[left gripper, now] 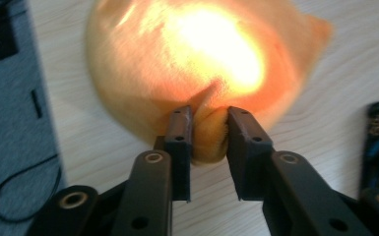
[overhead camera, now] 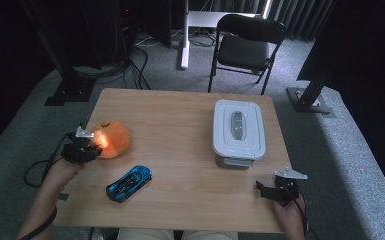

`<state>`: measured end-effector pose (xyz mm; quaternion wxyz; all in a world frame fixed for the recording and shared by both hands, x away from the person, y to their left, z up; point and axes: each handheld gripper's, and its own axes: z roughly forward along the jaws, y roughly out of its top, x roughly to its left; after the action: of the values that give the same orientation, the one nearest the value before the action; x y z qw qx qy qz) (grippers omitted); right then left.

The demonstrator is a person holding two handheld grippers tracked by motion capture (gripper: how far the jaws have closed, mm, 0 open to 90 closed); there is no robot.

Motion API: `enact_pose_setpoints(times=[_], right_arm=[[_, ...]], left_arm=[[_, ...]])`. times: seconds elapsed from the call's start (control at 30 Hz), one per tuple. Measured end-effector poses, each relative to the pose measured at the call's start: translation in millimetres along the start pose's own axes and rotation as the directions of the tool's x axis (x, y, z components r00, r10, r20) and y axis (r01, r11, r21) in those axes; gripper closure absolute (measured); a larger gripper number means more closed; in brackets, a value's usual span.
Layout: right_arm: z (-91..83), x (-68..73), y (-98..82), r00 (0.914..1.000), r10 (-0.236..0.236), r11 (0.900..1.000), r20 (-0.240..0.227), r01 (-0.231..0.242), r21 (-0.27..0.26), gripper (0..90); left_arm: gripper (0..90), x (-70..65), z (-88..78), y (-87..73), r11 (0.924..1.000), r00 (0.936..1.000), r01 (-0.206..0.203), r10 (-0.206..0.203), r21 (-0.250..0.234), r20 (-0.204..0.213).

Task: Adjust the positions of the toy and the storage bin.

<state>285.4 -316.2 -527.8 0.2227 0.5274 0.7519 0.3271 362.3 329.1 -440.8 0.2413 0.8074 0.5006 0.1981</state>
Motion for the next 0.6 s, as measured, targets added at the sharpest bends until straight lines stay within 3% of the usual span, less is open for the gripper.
enact_pose_setpoints(times=[0.03,0.2,0.3,0.43,0.47,0.6], right_arm=[[0.0,0.0,0.0,1.0000,0.000,1.000,0.000,0.000,0.000,14.3],[0.0,0.0,0.0,1.0000,0.000,1.000,0.000,0.000,0.000,14.3],[0.0,0.0,0.0,1.0000,0.000,1.000,0.000,0.000,0.000,14.3],[0.0,0.0,0.0,1.0000,0.000,1.000,0.000,0.000,0.000,14.3],[0.0,0.0,0.0,1.0000,0.000,1.000,0.000,0.000,0.000,14.3],[0.0,0.0,0.0,1.0000,0.000,1.000,0.000,0.000,0.000,14.3]], left_arm=[[69.8,3.9,-0.9,-2.9,0.9995,0.9995,0.032,-0.032,-0.006,-0.006],[63.7,7.8,0.8,-10.7,0.9978,0.9977,0.066,-0.066,0.009,-0.017],[60.0,15.6,0.9,-18.1,0.9905,0.9900,0.137,-0.138,-0.007,-0.032],[58.3,18.4,0.8,-21.6,0.9883,0.9876,0.152,-0.153,-0.004,-0.038],[58.3,20.3,0.0,-25.3,0.9864,0.9844,0.165,-0.164,-0.004,-0.063],[54.9,22.3,-5.2,-31.0,0.9803,0.9783,0.196,-0.197,-0.021,-0.064]])
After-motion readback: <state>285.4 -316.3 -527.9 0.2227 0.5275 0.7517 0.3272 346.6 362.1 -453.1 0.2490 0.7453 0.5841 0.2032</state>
